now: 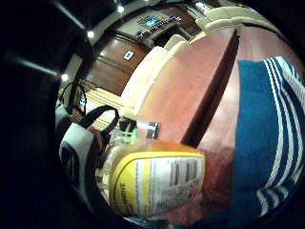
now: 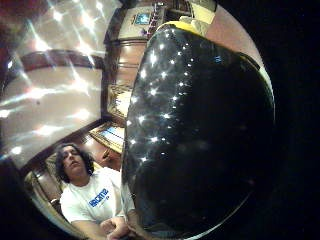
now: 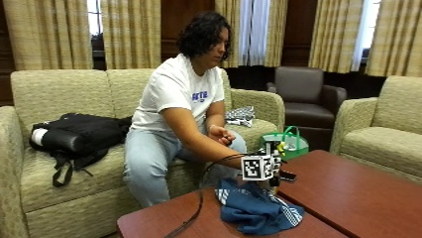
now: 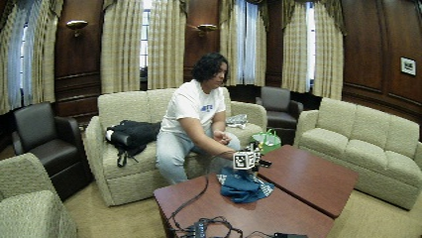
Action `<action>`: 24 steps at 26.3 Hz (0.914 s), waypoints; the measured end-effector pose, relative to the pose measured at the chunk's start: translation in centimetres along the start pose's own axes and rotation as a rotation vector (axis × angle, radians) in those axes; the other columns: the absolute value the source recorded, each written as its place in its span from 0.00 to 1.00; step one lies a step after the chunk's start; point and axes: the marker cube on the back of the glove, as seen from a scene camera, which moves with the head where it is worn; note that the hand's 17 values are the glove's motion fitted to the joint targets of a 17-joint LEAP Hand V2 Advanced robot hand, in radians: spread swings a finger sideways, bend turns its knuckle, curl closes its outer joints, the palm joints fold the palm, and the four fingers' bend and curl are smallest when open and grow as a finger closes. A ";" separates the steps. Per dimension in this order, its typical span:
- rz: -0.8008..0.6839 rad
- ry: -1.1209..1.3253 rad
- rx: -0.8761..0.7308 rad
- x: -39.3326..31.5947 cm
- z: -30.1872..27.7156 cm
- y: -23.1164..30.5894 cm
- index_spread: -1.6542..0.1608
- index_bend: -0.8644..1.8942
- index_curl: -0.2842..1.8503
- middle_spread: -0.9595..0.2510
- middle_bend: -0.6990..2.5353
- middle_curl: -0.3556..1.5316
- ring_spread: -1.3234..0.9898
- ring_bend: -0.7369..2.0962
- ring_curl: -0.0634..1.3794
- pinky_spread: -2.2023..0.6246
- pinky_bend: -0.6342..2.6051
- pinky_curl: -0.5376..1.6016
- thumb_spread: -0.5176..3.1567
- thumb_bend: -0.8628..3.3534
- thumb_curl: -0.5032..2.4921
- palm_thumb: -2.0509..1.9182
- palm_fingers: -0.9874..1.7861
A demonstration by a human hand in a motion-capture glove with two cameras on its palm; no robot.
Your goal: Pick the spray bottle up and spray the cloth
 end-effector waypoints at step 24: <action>-0.014 0.097 -0.057 1.2 2.6 -6.1 0.80 0.46 0.43 0.63 0.41 0.50 0.48 0.52 0.40 0.67 0.36 0.46 0.22 0.20 0.45 0.75 0.85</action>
